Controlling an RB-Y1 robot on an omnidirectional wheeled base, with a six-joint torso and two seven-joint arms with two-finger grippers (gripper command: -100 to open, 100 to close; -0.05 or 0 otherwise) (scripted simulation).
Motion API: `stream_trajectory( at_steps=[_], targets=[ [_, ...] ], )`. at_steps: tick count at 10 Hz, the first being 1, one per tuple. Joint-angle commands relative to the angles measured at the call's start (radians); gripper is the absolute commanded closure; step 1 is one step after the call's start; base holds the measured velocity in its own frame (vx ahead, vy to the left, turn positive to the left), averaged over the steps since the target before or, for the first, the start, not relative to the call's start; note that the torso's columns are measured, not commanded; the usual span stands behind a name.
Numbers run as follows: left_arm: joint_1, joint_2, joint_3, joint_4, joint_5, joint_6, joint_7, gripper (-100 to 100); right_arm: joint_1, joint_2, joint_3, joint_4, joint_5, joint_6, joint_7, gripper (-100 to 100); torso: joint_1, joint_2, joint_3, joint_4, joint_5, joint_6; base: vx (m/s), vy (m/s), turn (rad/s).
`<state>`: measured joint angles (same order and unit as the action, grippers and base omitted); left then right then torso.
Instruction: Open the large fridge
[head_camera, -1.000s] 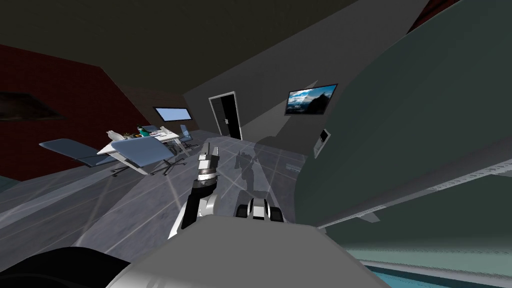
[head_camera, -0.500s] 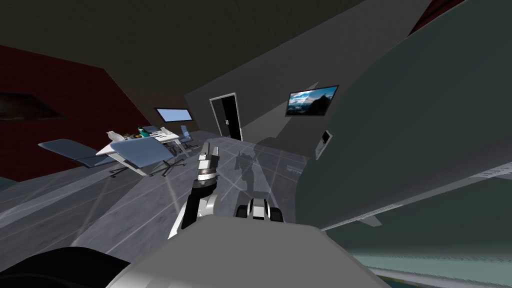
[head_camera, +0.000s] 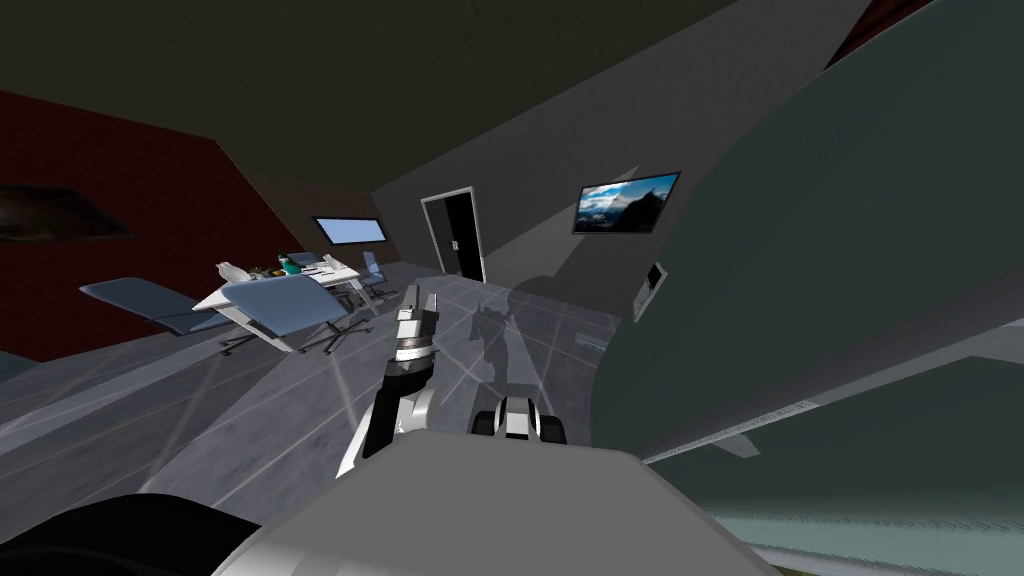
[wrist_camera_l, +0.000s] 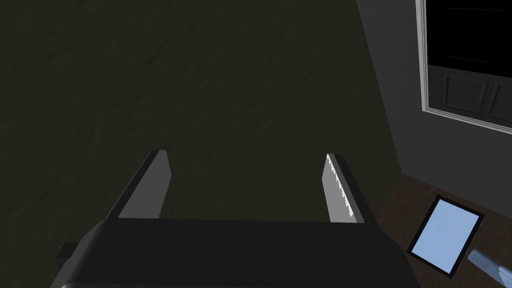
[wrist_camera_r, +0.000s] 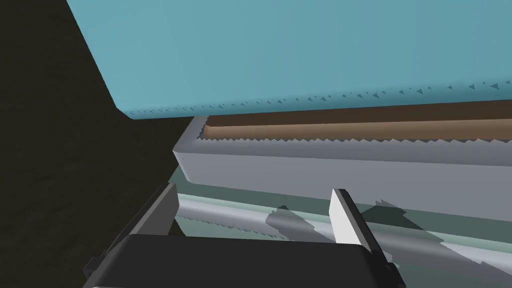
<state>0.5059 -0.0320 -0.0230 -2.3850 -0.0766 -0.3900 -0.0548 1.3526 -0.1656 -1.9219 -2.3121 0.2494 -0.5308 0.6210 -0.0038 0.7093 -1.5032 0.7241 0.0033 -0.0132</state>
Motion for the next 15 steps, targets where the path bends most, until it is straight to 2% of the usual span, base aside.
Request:
stream_trajectory(
  at_steps=[1,2,4,5,7,8,9,11,15],
  targets=[
    [0.000,0.000,0.000,0.000,0.000,0.000,0.000,0,0.014,-0.013,-0.073,-0.004,0.004,0.015,0.011,-100,0.000,0.000,0.000,0.000,0.000,0.000,0.023,0.006,0.022],
    [0.000,0.000,0.000,0.000,0.000,0.000,0.000,0,0.014,-0.013,-0.080,-0.004,0.004,0.015,0.011,-100,-0.001,0.000,0.000,0.000,0.000,0.000,0.016,-0.005,-0.004],
    [0.000,0.000,0.000,0.000,0.000,0.000,0.000,0,0.020,-0.016,-0.147,-0.005,0.009,0.016,0.018,-100,-0.001,0.001,0.001,0.000,-0.001,0.001,0.033,0.008,0.023],
    [0.000,0.000,0.000,0.000,0.000,0.000,0.000,0,0.020,-0.004,-0.133,-0.007,0.004,0.007,0.012,-100,-0.001,0.002,0.002,0.001,-0.001,0.002,-0.004,0.013,-0.052],
    [0.000,0.000,0.000,0.000,0.000,0.000,0.000,0,0.065,-0.021,-0.161,0.015,-0.014,0.024,-0.008,-100,-0.003,0.007,0.006,0.003,-0.003,0.004,0.015,0.001,-0.040],
    [0.000,0.000,0.000,0.000,0.000,0.000,0.000,0,0.053,-0.009,-0.154,0.007,-0.009,0.010,-0.002,-100,-0.003,0.007,0.006,0.003,-0.003,0.004,-0.007,0.005,-0.046],
    [0.000,0.000,0.000,0.000,0.000,0.000,0.000,0,0.026,-0.003,-0.140,-0.005,0.002,0.005,0.009,100,-0.003,0.009,0.008,0.003,-0.004,0.004,-0.026,0.012,0.044],
    [0.000,0.000,0.000,0.000,0.000,0.000,0.000,0,0.048,0.013,-0.142,0.003,0.000,0.015,0.007,100,0.001,0.018,0.018,0.009,-0.003,0.010,0.035,0.055,-0.033],
    [0.000,0.000,0.000,0.000,0.000,0.000,0.000,0,0.074,0.039,-0.132,0.006,0.005,0.046,0.015,100,0.004,0.016,0.016,0.007,-0.003,0.009,0.183,0.184,-0.060]
  ],
)
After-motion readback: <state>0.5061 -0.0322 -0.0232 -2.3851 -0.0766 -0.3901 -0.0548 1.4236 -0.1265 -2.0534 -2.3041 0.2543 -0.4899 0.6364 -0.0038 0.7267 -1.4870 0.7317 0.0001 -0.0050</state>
